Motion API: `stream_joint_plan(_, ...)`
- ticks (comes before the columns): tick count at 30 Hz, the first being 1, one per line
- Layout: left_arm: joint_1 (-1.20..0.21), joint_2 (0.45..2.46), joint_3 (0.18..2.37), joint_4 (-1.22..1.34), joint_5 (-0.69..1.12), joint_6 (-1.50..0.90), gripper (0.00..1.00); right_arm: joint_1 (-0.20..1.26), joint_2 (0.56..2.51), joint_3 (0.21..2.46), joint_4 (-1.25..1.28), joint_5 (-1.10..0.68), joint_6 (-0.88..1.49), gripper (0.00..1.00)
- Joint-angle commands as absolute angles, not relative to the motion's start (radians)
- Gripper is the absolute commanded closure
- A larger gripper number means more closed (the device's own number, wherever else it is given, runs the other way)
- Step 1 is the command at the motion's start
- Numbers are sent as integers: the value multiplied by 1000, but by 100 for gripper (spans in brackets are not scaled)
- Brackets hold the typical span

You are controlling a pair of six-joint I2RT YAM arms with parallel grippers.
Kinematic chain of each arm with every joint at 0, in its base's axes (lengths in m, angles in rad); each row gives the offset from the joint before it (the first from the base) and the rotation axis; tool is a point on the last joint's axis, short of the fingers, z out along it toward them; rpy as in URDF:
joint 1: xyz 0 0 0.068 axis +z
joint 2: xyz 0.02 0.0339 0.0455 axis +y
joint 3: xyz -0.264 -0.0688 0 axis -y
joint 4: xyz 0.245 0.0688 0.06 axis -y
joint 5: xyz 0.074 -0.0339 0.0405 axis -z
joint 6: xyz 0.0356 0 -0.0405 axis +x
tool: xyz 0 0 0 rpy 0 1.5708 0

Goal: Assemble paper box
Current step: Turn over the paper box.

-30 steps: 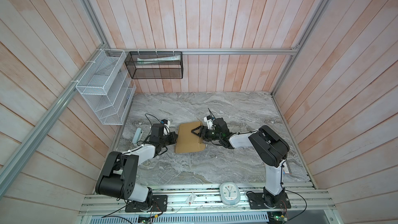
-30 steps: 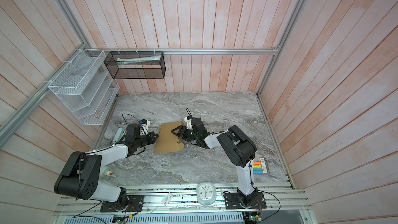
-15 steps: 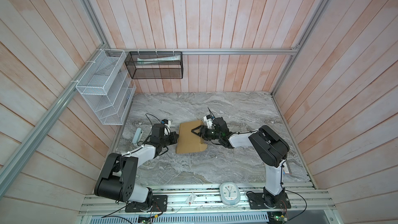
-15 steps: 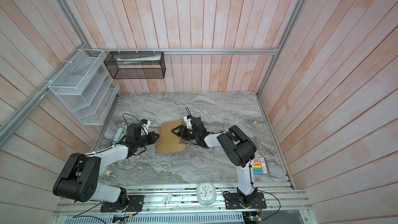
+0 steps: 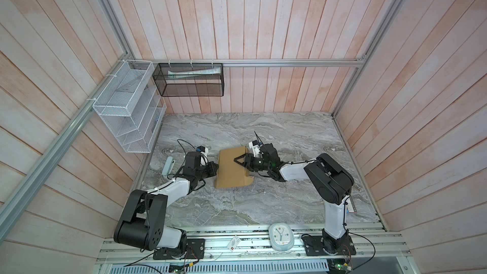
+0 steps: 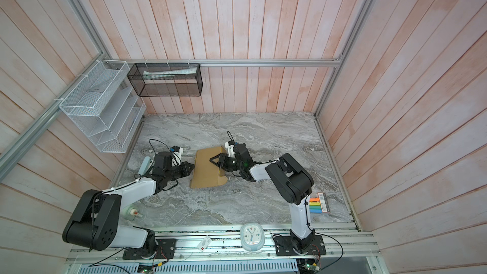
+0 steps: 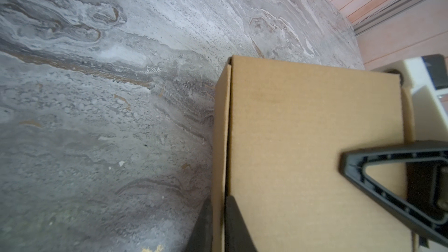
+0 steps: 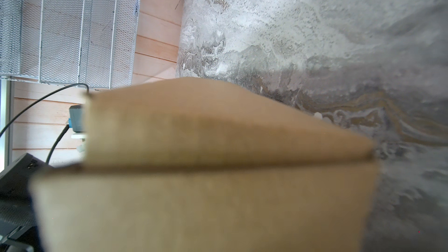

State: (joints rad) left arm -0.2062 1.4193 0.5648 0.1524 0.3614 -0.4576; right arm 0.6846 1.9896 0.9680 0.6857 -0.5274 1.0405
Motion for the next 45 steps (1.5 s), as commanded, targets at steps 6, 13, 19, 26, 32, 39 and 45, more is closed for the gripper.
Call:
stream_joint_plan(6, -175, 1306, 578, 89, 327, -452, 70, 669, 1985, 932, 718, -511, 1037, 52)
stream_joint_plan(13, -136, 1180, 586, 43, 289, -454, 57, 653, 1945, 918, 716, -526, 1024, 52)
stream_joint_plan(19, -119, 1084, 588, 76, 242, -475, 49, 621, 1863, 913, 657, -544, 980, 53)
stream_joint_plan(26, -114, 1054, 640, 87, 234, -451, 42, 566, 1765, 921, 567, -586, 919, 53)
stream_joint_plan(32, -114, 1046, 641, 201, 383, -469, 41, 519, 1715, 962, 469, -637, 860, 54)
stream_joint_plan(39, -114, 1120, 680, 272, 561, -492, 23, 478, 1669, 1011, 370, -696, 793, 55)
stream_joint_plan(45, -114, 1176, 683, 367, 709, -532, 9, 446, 1636, 1048, 314, -761, 754, 55)
